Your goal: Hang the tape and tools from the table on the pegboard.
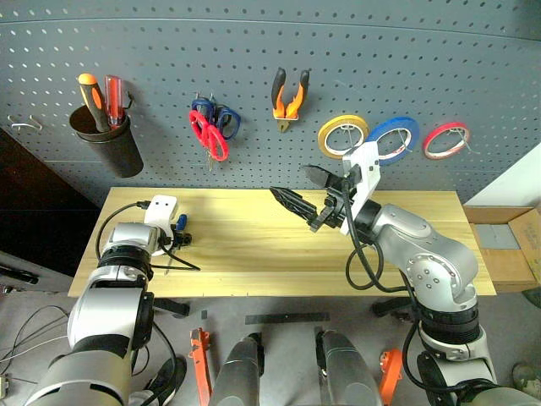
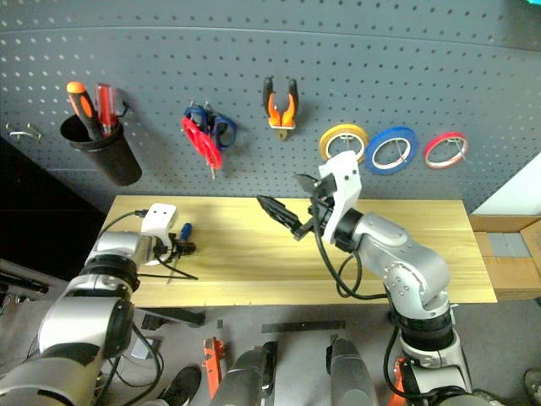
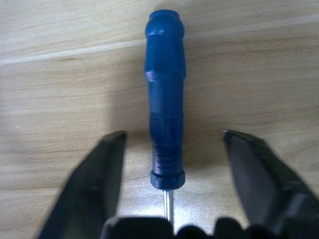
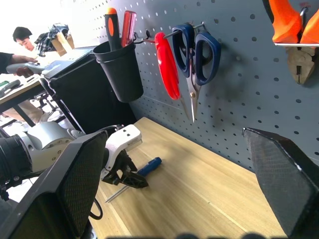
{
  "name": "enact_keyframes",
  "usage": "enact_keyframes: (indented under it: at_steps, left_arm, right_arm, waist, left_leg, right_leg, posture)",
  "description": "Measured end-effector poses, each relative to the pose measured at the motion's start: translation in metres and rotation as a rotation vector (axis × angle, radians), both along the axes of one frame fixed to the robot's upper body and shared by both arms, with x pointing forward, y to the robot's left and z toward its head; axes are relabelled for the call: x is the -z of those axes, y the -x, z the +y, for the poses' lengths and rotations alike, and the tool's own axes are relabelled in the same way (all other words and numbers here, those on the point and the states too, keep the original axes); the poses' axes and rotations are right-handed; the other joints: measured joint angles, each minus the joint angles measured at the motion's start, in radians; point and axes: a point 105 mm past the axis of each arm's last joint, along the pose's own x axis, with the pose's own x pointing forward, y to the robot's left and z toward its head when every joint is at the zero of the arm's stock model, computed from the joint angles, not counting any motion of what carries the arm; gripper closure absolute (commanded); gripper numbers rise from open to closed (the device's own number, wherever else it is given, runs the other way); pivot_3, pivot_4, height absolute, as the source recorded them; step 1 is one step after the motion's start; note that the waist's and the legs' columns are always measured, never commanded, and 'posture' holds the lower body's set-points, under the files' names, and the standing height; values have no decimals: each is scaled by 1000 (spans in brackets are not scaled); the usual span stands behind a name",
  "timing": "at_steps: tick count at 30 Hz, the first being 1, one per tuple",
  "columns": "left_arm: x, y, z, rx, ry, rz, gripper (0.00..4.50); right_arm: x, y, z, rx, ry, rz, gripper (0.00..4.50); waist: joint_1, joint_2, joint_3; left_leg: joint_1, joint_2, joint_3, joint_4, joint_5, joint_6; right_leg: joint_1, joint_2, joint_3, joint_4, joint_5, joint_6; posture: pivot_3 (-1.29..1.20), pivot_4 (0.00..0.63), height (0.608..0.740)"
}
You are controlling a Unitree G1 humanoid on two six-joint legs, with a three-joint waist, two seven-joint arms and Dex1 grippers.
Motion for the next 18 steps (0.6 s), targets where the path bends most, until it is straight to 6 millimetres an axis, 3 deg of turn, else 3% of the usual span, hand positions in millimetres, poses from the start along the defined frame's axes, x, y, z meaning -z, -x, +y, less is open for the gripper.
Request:
enact_keyframes:
  at_steps: [5,14,16,18]
  left_arm:
    - [0,1,-1,-7,12,5,4136]
    - [2,15,-4,5,37,-19,4135]
    - [0,25,-7,54,36,-42,4135]
    - [-13,48,-12,177,9,-81,4135]
  right_arm:
    - [-3,0,0,-2,0,-10,0]
    - [-5,0,-1,-4,6,-23,0]
    - [-7,0,-1,-16,11,-33,0]
    - [-10,-1,-3,-22,29,-52,0]
  waist:
    - [-1,0,2]
    - [-6,0,3]
    - [-14,0,2]
    - [-24,-2,1]
  left_leg:
    - [0,0,0,0,0,0]
    - [0,0,0,-1,0,0]
    - [0,0,0,-2,0,0]
    - [-2,1,2,-5,0,-1]
  right_leg:
    - [0,0,0,0,0,0]
    - [0,-1,1,-1,0,0]
    - [-1,-1,2,-2,0,0]
    - [-5,-5,4,-3,1,-2]
  posture:
    - [-71,319,740]
    - [-93,283,740]
    - [-89,260,740]
    - [-75,236,740]
